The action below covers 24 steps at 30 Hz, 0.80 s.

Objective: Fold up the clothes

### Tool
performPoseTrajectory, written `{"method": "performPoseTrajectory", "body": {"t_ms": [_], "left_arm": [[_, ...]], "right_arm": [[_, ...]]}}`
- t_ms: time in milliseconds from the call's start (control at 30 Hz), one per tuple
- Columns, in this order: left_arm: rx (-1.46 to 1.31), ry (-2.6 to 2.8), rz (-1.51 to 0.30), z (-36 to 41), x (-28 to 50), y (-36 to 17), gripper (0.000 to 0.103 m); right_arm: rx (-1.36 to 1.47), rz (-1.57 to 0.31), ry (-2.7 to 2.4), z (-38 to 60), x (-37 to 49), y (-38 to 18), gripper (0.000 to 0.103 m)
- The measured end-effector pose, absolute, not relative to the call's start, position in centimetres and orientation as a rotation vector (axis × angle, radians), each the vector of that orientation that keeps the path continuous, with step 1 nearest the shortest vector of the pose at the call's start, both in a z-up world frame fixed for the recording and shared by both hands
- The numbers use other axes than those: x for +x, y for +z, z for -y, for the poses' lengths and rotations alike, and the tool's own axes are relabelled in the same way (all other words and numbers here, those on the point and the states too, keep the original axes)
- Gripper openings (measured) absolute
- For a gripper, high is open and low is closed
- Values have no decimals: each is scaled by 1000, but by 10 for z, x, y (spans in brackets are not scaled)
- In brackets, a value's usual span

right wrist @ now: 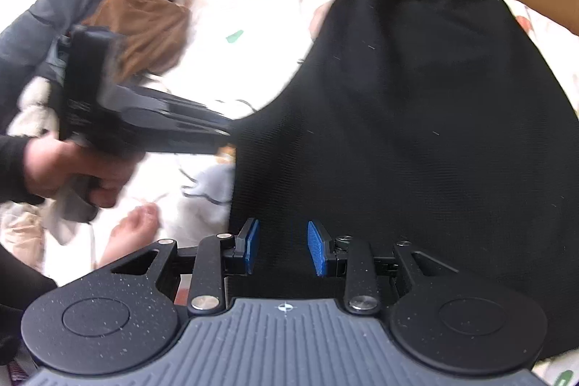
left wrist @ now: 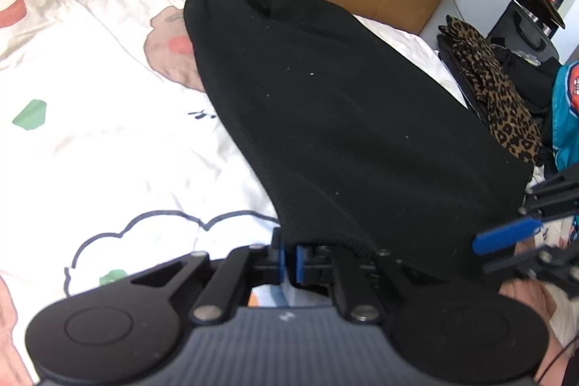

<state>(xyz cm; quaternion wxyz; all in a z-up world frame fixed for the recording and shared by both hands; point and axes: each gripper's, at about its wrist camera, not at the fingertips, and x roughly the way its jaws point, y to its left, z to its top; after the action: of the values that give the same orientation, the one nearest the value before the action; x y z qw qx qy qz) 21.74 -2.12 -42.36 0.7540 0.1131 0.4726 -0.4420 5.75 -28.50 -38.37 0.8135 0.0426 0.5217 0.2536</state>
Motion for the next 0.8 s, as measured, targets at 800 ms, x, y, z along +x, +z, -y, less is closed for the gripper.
{"method": "performPoseTrajectory", "body": {"t_ms": [800], "left_arm": [[114,-1003,-1194,-11,221,-408,23]], "right_arm": [[-59,-1166,162,365,48,-419,31]]}}
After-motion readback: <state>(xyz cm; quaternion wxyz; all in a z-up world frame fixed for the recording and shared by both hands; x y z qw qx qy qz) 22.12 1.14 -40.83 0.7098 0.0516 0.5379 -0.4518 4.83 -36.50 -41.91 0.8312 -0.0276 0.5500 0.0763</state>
